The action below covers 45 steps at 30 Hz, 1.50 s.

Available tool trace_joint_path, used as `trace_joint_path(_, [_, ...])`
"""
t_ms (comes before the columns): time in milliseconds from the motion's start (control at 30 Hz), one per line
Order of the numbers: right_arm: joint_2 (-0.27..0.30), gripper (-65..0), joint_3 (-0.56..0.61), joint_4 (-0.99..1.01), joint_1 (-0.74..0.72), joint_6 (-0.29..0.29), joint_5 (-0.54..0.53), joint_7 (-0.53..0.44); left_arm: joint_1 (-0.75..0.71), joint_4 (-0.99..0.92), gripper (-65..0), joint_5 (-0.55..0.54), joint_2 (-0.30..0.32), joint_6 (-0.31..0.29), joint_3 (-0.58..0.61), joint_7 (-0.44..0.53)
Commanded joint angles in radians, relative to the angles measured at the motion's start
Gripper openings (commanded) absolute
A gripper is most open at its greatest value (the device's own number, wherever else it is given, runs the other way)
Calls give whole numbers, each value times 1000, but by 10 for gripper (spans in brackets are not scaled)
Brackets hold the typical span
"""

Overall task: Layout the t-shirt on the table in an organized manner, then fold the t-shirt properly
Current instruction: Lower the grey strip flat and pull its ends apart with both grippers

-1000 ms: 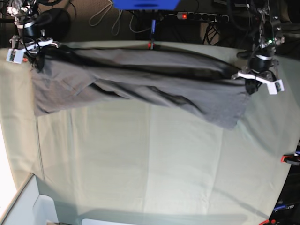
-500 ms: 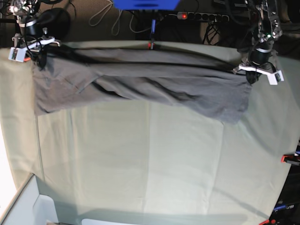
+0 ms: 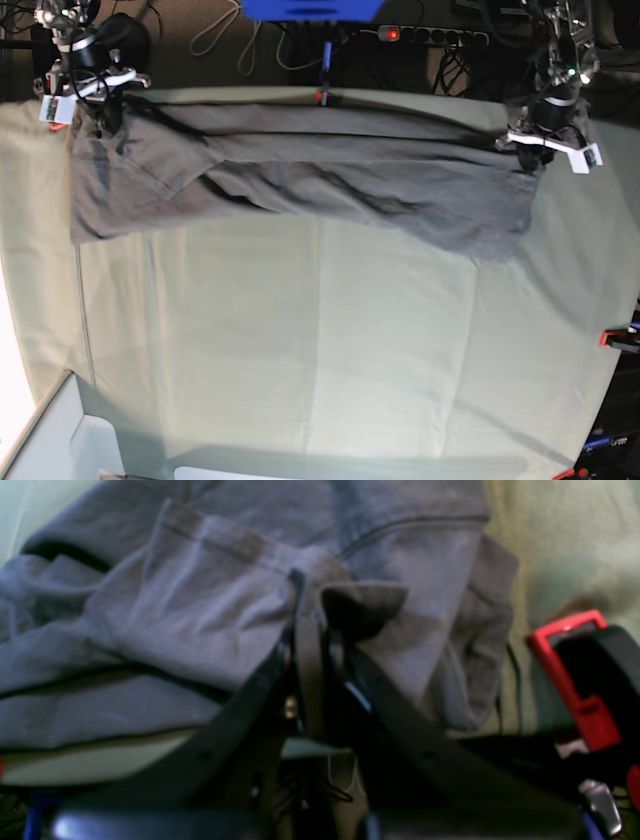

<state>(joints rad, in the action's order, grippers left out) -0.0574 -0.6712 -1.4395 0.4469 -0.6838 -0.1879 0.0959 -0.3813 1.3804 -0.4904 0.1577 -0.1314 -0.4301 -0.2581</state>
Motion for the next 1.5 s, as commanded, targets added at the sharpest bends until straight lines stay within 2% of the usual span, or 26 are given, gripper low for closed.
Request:
trace_joint_path(0, [9,-581,-3,-14,5,-14,-11,-23,-9,21,-408,-1,9,-3,-3,19])
trace_joint_path(133, [9,-526,-6,-22,7,-14,-11,-29,-31,66,-274,-1,9,-3,-8,19])
trace_joint_path(233, [9,-521,-11,-22,7,-14,-11,-29,-57,141,-217,-3,9,-3,-11,19])
trace_joint_path(367, [11,-521,-11,-24,26,-14,-17,-31,-52,182,-213,-3,9,-3,-42,24])
trace_joint_path(433, [9,-522,-11,-24,28,-14,-17,-32,-3,181,-213,-3,7,-3,-71,21])
trace_joint_path(667, [9,-522,-8,-24,25,-14,-14,-32,166,-26,-213,6,27,-3,-77,19])
trace_joint_path(833, [9,-522,-5,-24,25,-14,-12,-32,245,-146,-213,8,26,-3,-6,19])
trace_joint_path(1033, [9,-522,-5,-24,25,-14,-12,-32,252,-195,-214,8,26,-3,69,23])
trace_joint_path(1167, [9,-522,-5,-24,25,-14,-12,-32,250,-224,-220,8,26,-3,73,21])
trace_joint_path(1233, [9,-522,-5,-24,25,-14,-12,-32,247,-237,-288,5,26,-3,70,23])
trace_joint_path(1267, [9,-522,-5,-24,25,-14,-12,-32,245,-243,-357,2,27,-3,70,26])
trace_joint_path(1367, [9,-523,-5,-43,23,-14,-12,-32,242,-246,-621,0,27,-3,69,27])
trace_joint_path(1400, [9,-526,-5,-63,26,-14,-12,-32,239,-246,-650,0,27,-3,67,23])
trace_joint_path(1467, [4,-552,-5,-106,36,-14,-15,-32,219,-227,-629,-1,27,-3,67,27])
